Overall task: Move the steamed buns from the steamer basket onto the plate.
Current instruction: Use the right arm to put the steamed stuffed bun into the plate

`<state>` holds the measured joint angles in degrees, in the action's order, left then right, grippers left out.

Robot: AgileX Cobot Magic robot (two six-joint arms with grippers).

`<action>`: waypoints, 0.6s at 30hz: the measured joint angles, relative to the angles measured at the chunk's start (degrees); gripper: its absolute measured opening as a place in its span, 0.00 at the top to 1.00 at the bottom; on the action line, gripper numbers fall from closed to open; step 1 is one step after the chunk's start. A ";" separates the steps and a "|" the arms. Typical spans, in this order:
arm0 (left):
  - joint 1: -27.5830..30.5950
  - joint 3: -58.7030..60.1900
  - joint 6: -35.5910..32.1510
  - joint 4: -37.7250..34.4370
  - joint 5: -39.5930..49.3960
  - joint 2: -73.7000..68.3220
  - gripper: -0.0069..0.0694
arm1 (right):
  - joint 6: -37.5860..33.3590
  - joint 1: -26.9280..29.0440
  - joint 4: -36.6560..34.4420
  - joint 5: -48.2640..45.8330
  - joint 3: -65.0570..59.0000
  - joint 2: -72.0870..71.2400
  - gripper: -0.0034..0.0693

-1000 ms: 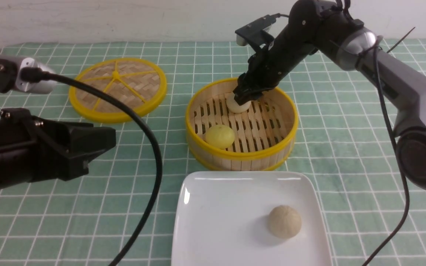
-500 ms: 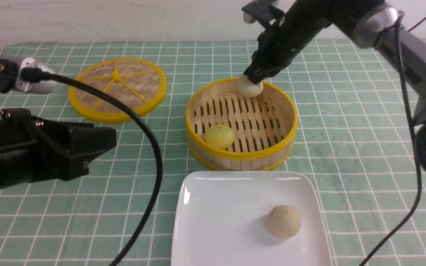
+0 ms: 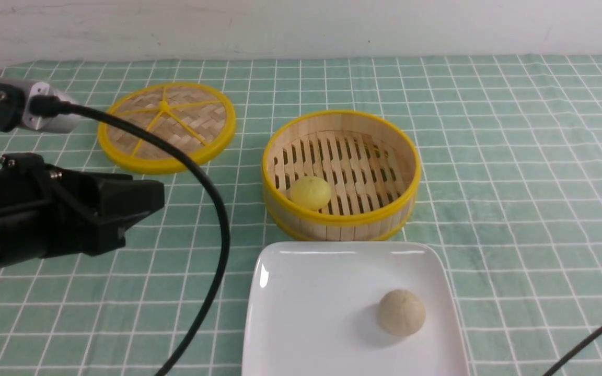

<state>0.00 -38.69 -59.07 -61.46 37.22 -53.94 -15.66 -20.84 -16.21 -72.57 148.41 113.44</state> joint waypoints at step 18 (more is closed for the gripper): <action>0.00 0.00 0.00 0.00 2.76 0.00 0.45 | 1.16 0.00 -9.56 0.00 -42.03 -22.45 0.94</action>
<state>0.00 -38.69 -59.07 -61.46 39.98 -53.94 -14.50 -20.84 -25.77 -72.57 106.38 90.98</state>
